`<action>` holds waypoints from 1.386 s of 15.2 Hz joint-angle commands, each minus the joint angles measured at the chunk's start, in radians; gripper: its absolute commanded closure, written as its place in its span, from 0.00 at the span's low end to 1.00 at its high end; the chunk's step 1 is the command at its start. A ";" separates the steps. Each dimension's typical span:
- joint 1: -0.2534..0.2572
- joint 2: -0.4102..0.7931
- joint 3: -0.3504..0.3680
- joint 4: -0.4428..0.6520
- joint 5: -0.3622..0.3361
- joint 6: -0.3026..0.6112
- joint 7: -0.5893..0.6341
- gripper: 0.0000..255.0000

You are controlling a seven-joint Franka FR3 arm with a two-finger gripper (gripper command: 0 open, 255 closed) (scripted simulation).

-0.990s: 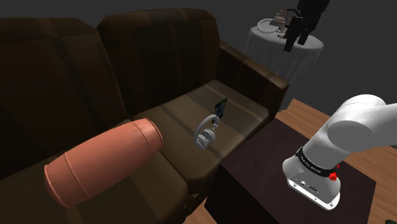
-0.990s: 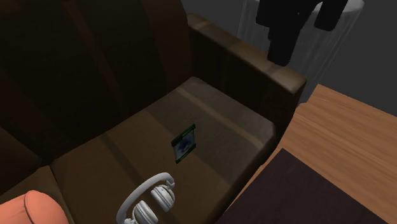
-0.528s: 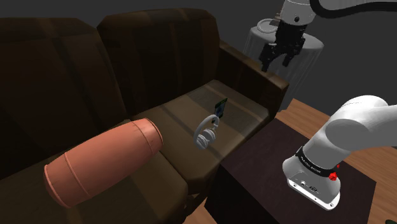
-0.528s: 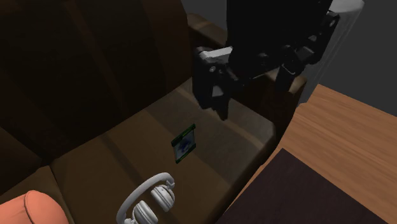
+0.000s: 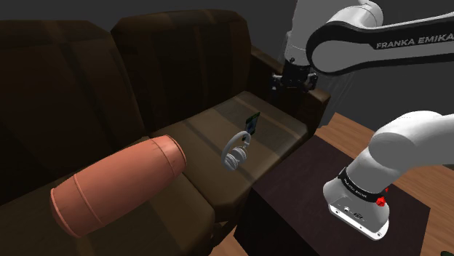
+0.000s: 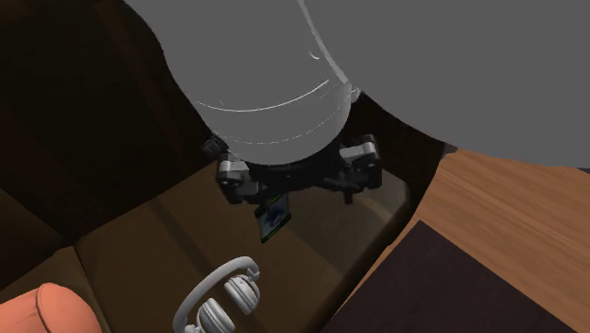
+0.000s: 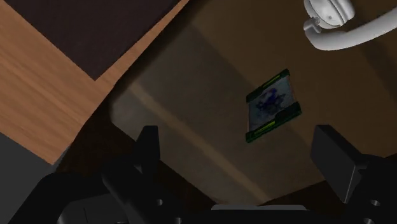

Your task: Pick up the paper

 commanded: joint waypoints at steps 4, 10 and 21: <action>-0.148 0.178 0.210 0.016 -0.031 0.187 0.331 0.00; -0.493 0.455 0.547 0.123 -0.259 0.330 0.812 0.00; -0.554 1.162 0.572 0.378 -1.057 0.088 1.656 0.00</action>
